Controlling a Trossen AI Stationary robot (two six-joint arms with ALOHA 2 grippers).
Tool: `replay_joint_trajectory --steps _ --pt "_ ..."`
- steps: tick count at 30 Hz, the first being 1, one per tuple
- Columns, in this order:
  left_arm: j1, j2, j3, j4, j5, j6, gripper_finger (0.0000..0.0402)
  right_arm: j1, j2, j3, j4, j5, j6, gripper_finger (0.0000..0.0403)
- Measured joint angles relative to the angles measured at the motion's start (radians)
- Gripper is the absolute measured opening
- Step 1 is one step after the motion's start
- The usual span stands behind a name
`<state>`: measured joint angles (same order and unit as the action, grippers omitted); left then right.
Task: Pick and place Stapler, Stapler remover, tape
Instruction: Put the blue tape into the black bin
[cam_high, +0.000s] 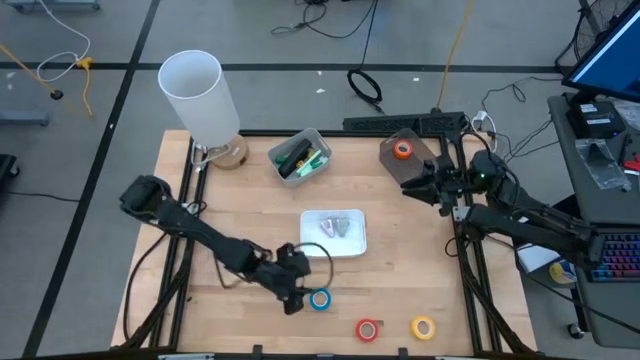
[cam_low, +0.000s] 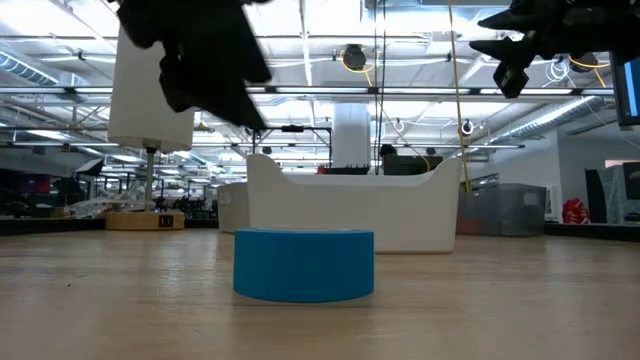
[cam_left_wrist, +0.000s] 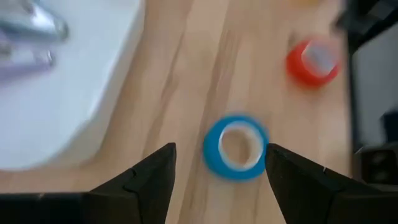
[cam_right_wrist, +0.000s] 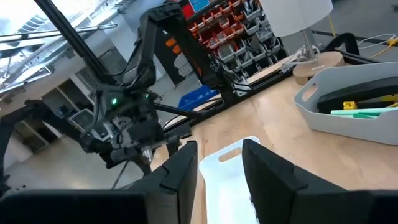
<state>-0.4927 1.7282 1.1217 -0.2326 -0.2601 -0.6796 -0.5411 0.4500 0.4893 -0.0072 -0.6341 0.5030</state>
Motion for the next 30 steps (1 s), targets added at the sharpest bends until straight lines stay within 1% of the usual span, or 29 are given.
replay_joint_trajectory --steps 3,5,8,15,17,21,25,30 --pt "0.000 0.079 0.099 -0.127 0.051 -0.003 0.0243 0.000 0.000 -0.006 0.004 0.000 0.002 0.0117" --pt "0.000 0.120 0.142 -0.152 0.079 -0.002 0.0243 0.000 0.000 -0.007 0.005 0.000 0.000 0.0116" --pt "0.000 0.153 0.175 -0.151 0.106 0.019 0.0243 0.000 0.000 -0.007 0.010 0.001 0.000 0.0116" --pt "0.000 0.153 0.178 -0.145 0.106 0.006 0.0243 0.000 0.000 -0.007 0.019 0.002 -0.002 0.0116" --pt "0.004 0.165 0.179 -0.118 0.108 -0.003 0.0243 0.000 0.000 -0.007 0.019 0.003 -0.002 0.0116" --pt "0.006 0.214 0.179 -0.069 0.155 -0.021 0.0243 0.000 0.000 -0.007 0.019 0.003 -0.002 0.0116" --pt "0.005 0.254 0.178 -0.049 0.166 -0.075 0.0243 0.000 0.000 -0.007 0.018 0.003 -0.002 0.0116" --pt "0.005 0.259 0.178 -0.048 0.147 -0.166 0.0243 0.000 0.000 -0.007 0.017 0.003 -0.002 0.0116"
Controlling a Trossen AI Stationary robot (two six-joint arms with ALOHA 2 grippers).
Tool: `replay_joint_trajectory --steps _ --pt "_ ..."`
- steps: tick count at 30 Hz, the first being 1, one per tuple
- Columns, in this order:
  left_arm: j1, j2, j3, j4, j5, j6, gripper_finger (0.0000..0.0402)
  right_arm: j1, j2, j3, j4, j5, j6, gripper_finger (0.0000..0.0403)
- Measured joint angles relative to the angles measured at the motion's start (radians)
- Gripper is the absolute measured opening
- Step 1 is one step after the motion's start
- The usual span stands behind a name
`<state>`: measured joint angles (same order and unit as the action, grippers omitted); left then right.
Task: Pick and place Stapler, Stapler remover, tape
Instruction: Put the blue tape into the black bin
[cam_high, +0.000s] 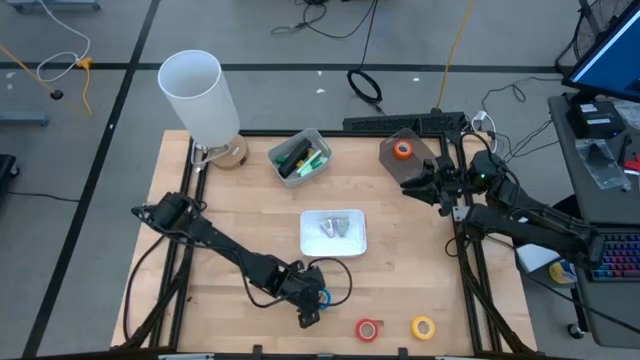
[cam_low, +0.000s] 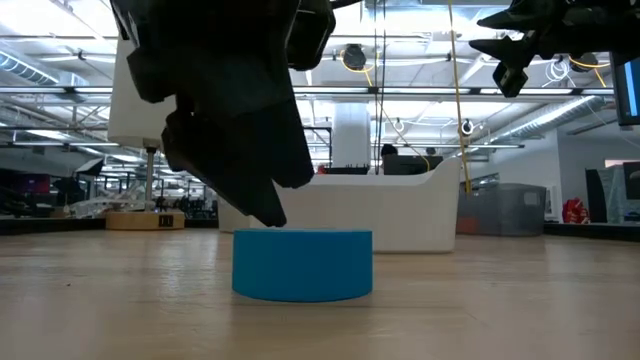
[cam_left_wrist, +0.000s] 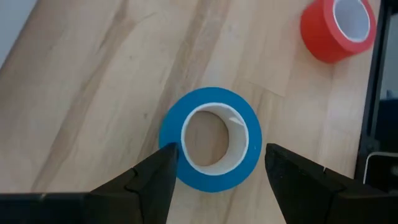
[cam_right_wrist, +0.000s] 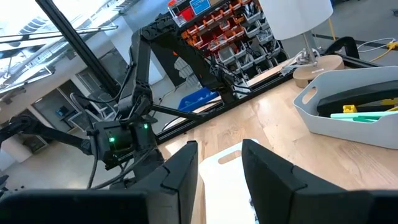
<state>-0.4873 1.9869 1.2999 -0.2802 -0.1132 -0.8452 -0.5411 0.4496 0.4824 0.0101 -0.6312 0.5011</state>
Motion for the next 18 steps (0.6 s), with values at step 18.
replay_joint_trajectory --steps 18 --pt "-0.008 -0.007 0.000 -0.048 -0.024 -0.117 0.0178 0.000 0.001 0.000 -0.012 0.000 -0.015 0.0116"
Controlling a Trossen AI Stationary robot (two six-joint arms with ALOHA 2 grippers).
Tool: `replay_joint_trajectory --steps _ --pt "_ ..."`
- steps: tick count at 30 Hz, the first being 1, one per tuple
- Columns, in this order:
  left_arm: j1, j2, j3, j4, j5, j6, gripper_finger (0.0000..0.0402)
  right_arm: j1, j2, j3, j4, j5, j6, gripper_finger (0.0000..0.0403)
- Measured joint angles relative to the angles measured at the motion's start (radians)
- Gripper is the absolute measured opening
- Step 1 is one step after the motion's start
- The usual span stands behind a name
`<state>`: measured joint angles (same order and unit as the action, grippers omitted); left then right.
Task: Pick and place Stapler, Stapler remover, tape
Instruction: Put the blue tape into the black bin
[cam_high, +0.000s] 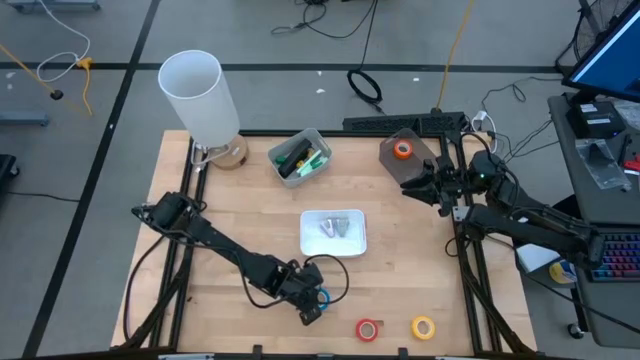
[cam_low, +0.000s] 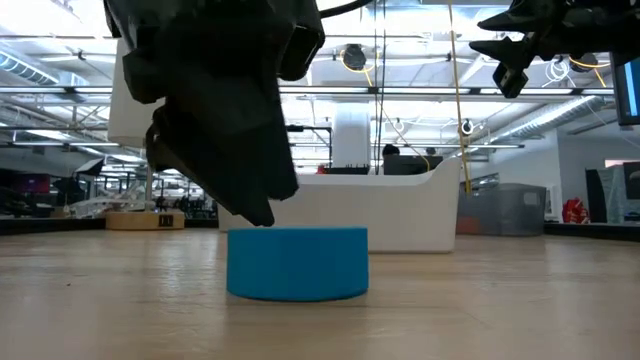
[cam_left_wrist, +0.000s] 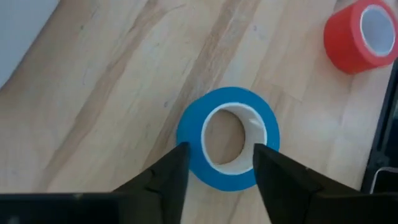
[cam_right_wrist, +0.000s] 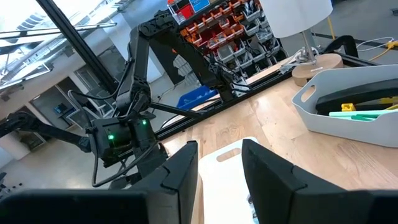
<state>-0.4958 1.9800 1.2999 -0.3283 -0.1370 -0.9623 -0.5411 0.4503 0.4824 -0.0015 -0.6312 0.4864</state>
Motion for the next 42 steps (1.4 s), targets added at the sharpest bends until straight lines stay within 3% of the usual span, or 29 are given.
replay_joint_trajectory --steps 9,28,32,42 --pt "0.015 0.000 0.000 -0.006 0.034 0.065 0.0110 0.000 0.000 0.000 0.000 0.000 -0.001 0.0116" --pt "0.042 0.000 0.000 -0.004 0.095 -0.014 0.0106 0.000 0.000 0.000 0.000 0.000 -0.008 0.0116" --pt "0.044 0.000 0.000 -0.012 0.093 -0.084 0.0115 0.000 0.000 0.000 0.000 0.000 -0.002 0.0116" --pt "0.046 -0.002 0.000 -0.010 0.115 -0.154 0.0181 0.000 0.000 0.000 0.001 0.000 -0.001 0.0116"
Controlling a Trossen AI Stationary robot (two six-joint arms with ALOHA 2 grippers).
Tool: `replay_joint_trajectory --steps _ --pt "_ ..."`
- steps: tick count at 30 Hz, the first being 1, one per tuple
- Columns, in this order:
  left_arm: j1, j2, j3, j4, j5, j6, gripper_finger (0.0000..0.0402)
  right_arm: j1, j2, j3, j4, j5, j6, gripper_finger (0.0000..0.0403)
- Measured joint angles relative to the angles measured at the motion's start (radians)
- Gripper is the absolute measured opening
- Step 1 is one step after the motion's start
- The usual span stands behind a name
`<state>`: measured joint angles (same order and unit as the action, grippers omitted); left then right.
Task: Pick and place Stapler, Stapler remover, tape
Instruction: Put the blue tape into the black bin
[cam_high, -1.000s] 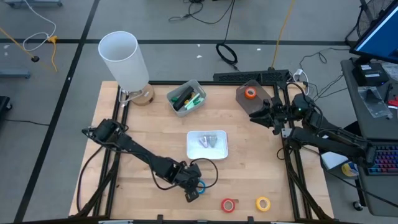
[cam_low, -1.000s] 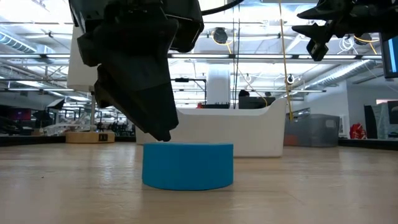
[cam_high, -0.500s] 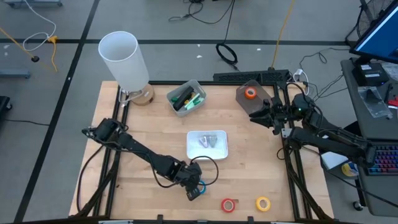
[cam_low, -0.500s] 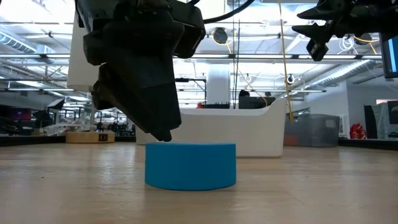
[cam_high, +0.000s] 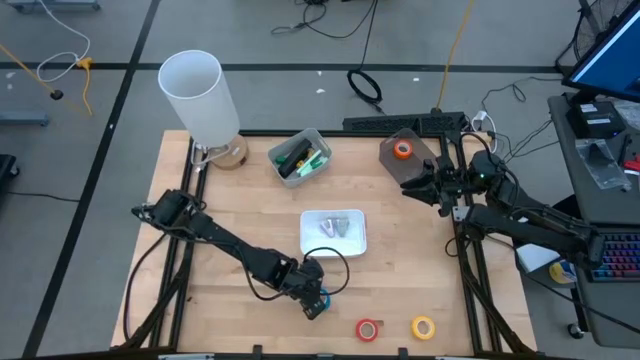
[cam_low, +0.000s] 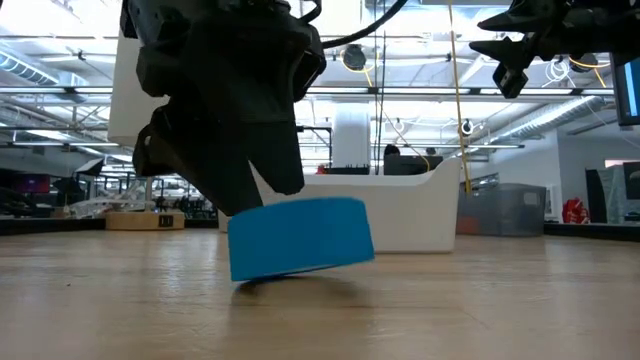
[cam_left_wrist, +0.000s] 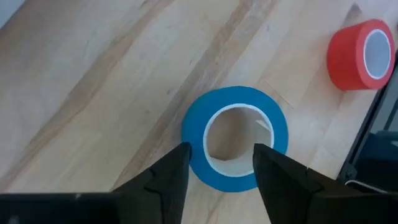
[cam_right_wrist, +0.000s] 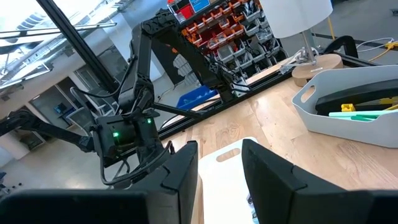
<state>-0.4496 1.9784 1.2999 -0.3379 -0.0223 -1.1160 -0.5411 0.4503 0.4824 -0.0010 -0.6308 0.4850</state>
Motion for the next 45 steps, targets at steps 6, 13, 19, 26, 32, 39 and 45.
replay_joint_trajectory --steps 6,13,19,26,32,39,45 --pt "0.000 -0.030 -0.002 -0.033 -0.012 -0.031 0.0171 0.000 0.000 0.000 0.000 0.001 0.000 0.0116" --pt "0.000 -0.048 -0.002 -0.021 -0.020 0.007 0.0153 0.000 0.016 0.000 0.004 0.004 0.000 0.0116" --pt "0.002 -0.048 -0.002 -0.069 -0.044 0.036 0.0170 0.000 0.037 0.000 0.004 0.003 0.000 0.0116" --pt "0.008 -0.043 -0.002 -0.064 -0.058 0.040 0.0202 0.000 0.049 0.000 0.005 0.002 0.000 0.0116" --pt "0.008 0.004 -0.002 0.010 -0.025 0.040 0.0211 0.000 0.050 0.000 0.005 0.002 0.000 0.0116" --pt "0.010 0.052 -0.001 0.038 -0.007 0.046 0.0211 0.000 0.050 0.000 0.005 0.002 0.000 0.0116" --pt "0.010 0.060 0.000 0.042 -0.008 0.023 0.0190 0.000 0.050 0.000 0.005 0.002 0.000 0.0116"
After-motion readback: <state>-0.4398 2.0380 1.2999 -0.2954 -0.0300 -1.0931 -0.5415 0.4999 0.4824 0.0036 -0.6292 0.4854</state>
